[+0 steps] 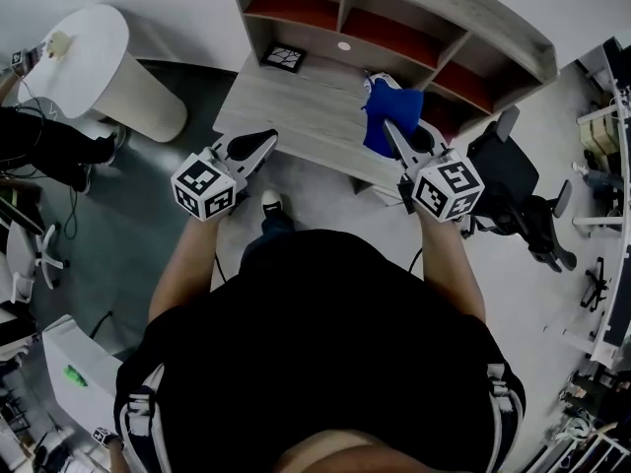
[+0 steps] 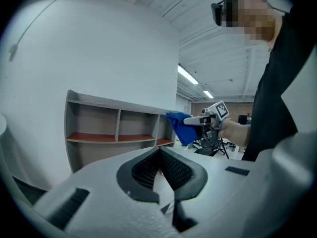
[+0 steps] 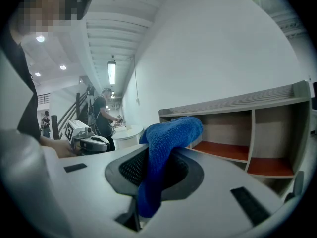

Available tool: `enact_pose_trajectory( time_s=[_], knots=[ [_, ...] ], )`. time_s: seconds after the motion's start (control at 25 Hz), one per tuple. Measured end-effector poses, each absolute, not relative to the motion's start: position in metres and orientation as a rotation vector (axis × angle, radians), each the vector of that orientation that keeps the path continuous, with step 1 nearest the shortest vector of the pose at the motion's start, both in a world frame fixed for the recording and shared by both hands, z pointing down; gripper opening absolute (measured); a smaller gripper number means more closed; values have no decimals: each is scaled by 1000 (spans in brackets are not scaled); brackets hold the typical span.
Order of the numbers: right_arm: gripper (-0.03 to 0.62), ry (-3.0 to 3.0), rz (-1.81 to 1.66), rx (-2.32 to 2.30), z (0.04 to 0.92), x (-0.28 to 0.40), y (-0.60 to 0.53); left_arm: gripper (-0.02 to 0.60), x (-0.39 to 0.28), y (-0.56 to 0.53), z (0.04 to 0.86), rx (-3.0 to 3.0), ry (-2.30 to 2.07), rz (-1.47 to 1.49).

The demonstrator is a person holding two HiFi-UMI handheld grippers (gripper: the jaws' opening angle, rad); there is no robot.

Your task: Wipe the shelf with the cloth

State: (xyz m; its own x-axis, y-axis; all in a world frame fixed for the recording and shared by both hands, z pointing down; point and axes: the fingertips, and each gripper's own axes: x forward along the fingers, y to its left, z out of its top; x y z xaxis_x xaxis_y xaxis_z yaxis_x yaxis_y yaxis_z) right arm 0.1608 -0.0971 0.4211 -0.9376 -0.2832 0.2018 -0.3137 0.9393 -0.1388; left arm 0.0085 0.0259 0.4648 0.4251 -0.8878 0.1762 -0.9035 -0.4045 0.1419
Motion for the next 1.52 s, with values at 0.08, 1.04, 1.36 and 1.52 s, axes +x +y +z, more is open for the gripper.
enact_pose_trajectory(
  time_s=[0.08, 1.04, 1.36, 1.52],
  knots=[
    [57, -2915, 255, 453, 422, 156, -98, 17, 4, 26, 467, 2458, -1573, 107],
    [57, -2884, 250, 457, 432, 113, -128, 17, -42, 1, 486, 2420, -1575, 107],
    [57, -2881, 268, 463, 435, 85, -145, 17, -72, -21, 485, 2417, -1572, 92],
    [58, -2866, 285, 462, 440, 69, -155, 17, -88, -36, 487, 2418, -1556, 94]
  ],
)
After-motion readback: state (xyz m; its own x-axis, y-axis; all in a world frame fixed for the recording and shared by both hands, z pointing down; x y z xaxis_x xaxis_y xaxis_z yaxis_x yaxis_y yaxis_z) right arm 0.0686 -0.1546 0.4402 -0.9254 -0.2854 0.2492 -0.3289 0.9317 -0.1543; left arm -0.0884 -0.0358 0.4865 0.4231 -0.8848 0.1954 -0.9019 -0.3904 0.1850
